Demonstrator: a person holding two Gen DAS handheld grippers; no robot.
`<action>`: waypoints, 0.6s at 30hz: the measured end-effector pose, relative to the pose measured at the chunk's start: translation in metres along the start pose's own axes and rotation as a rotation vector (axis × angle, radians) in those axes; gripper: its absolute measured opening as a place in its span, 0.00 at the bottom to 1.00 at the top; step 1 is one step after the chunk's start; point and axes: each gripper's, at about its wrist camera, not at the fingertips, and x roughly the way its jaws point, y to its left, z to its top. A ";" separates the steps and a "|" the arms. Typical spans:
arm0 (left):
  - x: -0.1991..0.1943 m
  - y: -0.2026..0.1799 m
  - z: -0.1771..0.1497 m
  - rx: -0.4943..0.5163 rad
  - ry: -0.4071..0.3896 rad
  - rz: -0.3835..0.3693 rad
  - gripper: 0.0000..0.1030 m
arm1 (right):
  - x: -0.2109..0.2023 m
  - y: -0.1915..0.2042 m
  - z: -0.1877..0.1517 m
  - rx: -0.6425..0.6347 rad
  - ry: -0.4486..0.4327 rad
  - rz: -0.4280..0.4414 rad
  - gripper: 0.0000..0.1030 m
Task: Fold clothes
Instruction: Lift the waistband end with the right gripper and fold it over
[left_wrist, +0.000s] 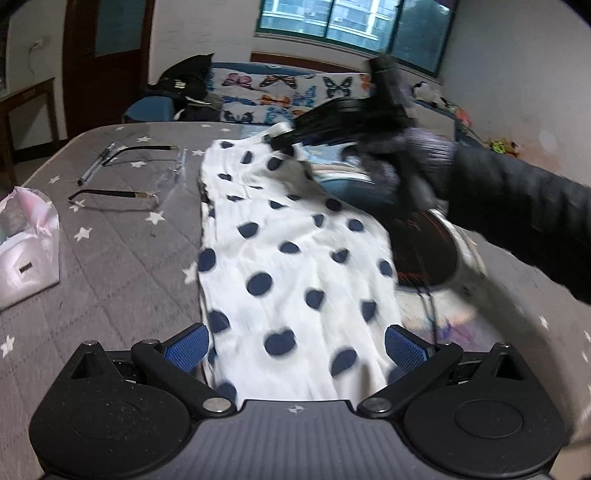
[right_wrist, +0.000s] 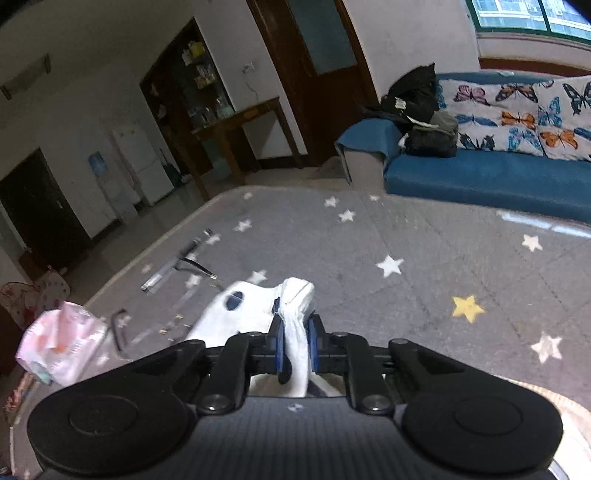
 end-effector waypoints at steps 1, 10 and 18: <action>0.004 0.001 0.004 -0.003 0.001 0.009 1.00 | -0.006 0.003 0.001 -0.003 -0.008 0.007 0.12; 0.040 0.016 0.039 -0.008 -0.023 0.064 0.99 | -0.059 0.033 0.005 -0.058 -0.063 0.076 0.12; 0.066 0.049 0.054 -0.103 -0.005 0.110 0.96 | -0.110 0.063 -0.009 -0.097 -0.109 0.141 0.11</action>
